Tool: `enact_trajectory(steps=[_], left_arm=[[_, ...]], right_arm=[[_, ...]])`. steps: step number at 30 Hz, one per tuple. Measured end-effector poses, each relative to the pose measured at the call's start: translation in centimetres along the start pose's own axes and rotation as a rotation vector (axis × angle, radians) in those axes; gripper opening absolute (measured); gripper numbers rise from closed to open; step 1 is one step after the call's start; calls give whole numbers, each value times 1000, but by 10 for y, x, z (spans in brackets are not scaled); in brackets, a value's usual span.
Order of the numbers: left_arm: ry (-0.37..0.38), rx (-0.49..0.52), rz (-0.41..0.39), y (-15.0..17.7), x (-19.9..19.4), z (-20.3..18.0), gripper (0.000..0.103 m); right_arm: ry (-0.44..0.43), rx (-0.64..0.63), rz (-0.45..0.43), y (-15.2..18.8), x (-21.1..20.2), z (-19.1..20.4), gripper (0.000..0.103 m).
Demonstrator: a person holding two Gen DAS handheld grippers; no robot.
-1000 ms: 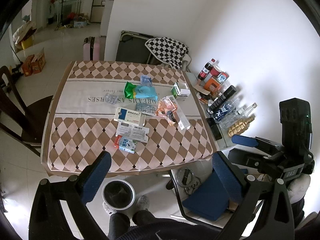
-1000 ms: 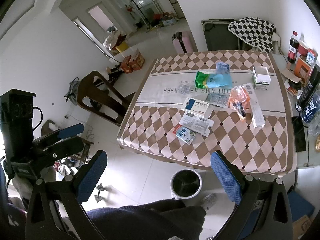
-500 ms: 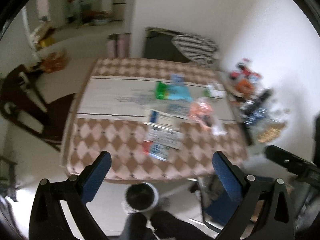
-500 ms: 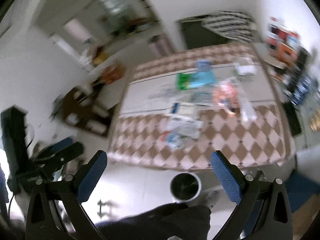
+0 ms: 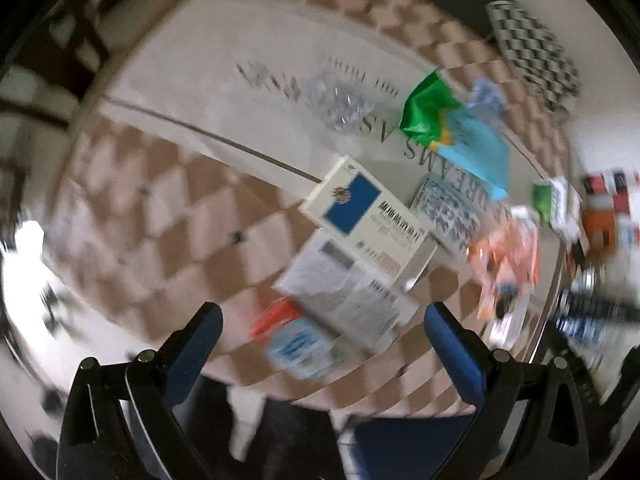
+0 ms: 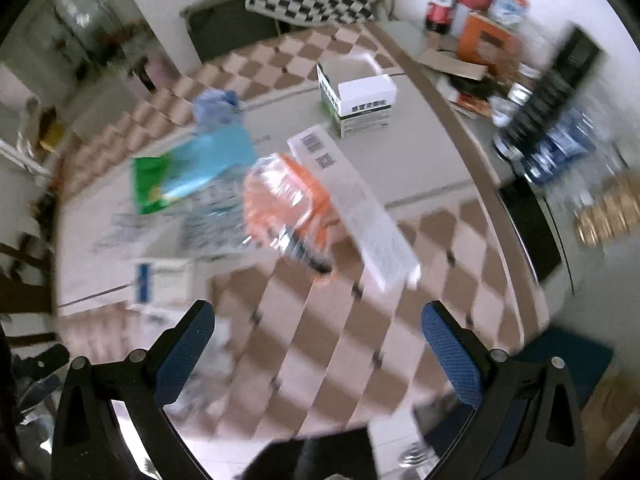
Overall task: Collect trash
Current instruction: 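Grasp the orange wrapper with the right tool while the left tool grasps the white-blue medicine box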
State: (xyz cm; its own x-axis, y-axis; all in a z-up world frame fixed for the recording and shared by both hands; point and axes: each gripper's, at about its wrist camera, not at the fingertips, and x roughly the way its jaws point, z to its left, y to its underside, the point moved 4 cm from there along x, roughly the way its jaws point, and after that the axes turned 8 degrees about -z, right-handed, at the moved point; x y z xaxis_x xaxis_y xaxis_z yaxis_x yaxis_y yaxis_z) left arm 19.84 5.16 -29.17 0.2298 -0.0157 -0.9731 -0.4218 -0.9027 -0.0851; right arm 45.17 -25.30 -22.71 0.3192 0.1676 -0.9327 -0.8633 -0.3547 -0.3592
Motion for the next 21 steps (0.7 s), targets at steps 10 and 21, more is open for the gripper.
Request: enact_trajectory(steps=[10, 21], left_arm=[[-67, -308, 184, -9, 104, -38, 92], [-249, -124, 82, -1, 111, -80, 64]], right_arm=[[-29, -206, 140, -57, 138, 37, 78], [-112, -227, 199, -58, 163, 60, 32]])
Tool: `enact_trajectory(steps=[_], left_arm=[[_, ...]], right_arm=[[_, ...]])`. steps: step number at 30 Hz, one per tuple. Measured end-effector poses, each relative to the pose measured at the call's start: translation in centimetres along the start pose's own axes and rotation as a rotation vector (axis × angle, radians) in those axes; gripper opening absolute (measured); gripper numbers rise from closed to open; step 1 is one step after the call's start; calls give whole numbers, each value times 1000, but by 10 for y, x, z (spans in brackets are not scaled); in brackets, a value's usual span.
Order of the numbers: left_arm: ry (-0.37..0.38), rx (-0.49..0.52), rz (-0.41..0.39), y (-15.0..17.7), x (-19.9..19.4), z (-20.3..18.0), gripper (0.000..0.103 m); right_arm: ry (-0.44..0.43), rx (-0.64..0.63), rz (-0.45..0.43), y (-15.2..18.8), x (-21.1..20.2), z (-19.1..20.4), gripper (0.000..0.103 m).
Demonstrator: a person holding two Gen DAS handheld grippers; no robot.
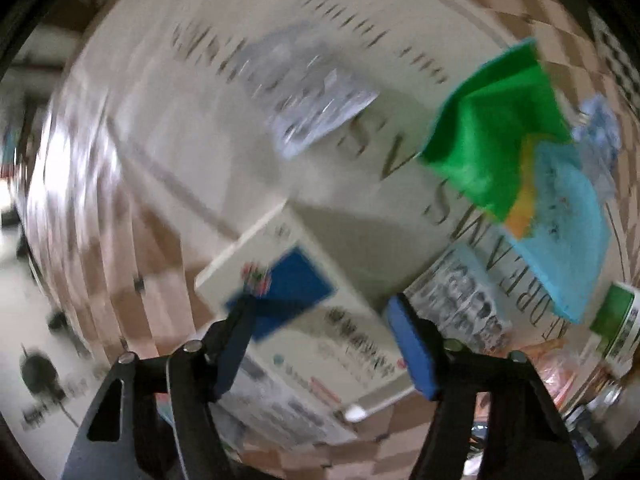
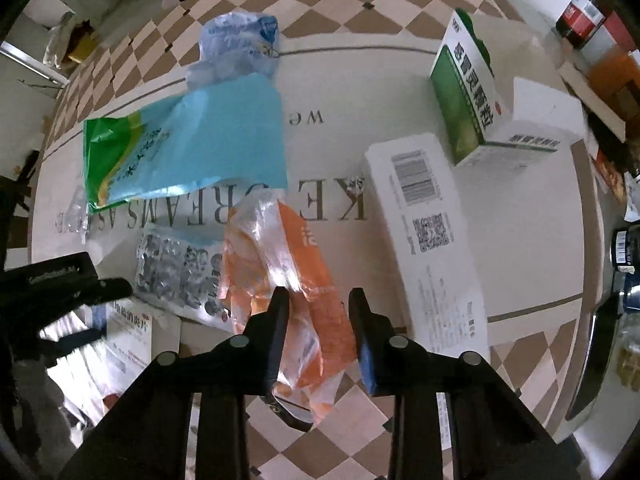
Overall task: Collect trash
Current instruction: 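Grasp the orange wrapper with the right tool while the left tool grasps the white-blue medicine box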
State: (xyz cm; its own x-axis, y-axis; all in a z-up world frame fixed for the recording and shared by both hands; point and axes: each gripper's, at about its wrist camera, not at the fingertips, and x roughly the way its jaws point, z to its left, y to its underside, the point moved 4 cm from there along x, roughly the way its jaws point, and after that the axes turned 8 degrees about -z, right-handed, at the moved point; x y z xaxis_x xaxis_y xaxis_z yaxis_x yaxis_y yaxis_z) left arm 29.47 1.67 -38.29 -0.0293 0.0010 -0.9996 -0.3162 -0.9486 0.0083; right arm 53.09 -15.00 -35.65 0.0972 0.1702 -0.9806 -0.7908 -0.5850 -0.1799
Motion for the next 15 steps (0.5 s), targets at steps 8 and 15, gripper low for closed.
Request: enact_trajectory(steps=[8, 15], left_arm=[[78, -93, 105, 16, 15, 24, 66], [152, -232, 192, 56, 45, 64, 68]], right_arm=[[-33, 46, 51, 2, 12, -14, 36], [-51, 87, 65, 5, 13, -25, 50]])
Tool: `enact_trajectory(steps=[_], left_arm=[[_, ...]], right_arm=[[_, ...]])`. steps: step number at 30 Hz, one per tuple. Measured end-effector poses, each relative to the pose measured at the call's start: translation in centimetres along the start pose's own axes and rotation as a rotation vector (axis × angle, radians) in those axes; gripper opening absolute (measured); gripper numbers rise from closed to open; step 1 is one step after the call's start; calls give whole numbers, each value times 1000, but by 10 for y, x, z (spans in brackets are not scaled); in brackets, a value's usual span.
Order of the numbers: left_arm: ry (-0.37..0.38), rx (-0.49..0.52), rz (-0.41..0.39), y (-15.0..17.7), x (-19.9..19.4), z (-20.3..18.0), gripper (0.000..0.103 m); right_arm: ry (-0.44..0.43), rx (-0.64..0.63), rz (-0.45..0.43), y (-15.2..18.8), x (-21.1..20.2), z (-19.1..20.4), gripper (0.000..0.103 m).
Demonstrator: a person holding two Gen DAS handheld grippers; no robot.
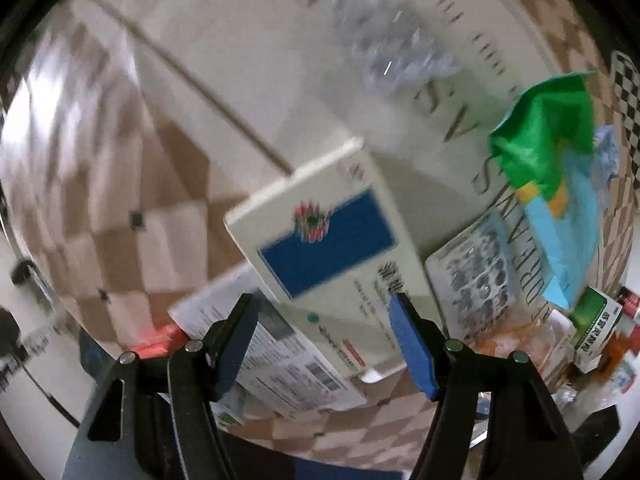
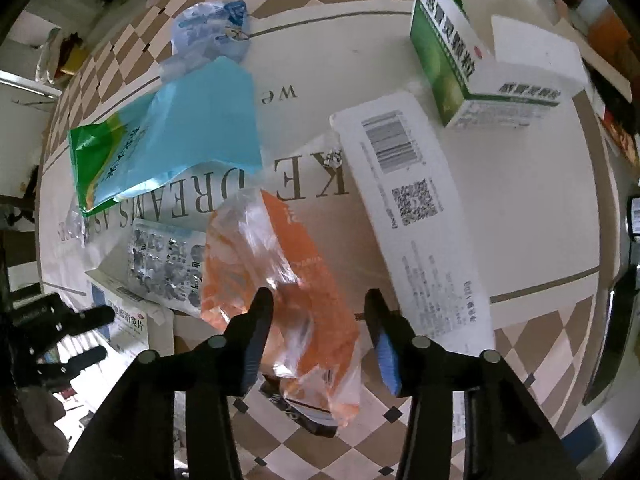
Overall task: Collect trash
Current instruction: 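Grasp the orange wrapper with the right tool while the left tool grasps the white-blue medicine box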
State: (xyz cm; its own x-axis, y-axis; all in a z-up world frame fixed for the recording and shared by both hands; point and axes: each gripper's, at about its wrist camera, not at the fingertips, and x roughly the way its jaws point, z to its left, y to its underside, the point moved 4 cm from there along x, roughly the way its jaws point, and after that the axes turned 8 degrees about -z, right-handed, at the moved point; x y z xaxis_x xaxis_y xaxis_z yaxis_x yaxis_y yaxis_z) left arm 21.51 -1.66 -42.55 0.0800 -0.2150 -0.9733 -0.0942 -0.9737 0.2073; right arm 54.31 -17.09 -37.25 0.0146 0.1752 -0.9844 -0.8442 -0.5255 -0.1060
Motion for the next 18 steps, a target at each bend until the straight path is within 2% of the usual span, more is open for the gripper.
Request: enact_trajectory(steps=[5, 9, 13, 15, 17, 18], left_arm=[[5, -58, -22, 2, 21, -5, 84], [-21, -65, -33, -22, 37, -44, 86], [-79, -11, -78, -36, 58, -70, 80], [-93, 39, -99, -27, 59, -102, 79], [-135, 114, -132, -30, 59, -111, 78], [-162, 157, -166, -30, 56, -123, 78]], right_arm=[[-9, 31, -8, 6, 6, 3, 51], [-7, 54, -21, 10, 3, 0, 54], [5, 55, -26, 10, 3, 0, 54], [19, 40, -36, 9, 2, 2, 53], [27, 25, -56, 11, -3, 5, 39], [27, 17, -61, 12, -5, 6, 39]])
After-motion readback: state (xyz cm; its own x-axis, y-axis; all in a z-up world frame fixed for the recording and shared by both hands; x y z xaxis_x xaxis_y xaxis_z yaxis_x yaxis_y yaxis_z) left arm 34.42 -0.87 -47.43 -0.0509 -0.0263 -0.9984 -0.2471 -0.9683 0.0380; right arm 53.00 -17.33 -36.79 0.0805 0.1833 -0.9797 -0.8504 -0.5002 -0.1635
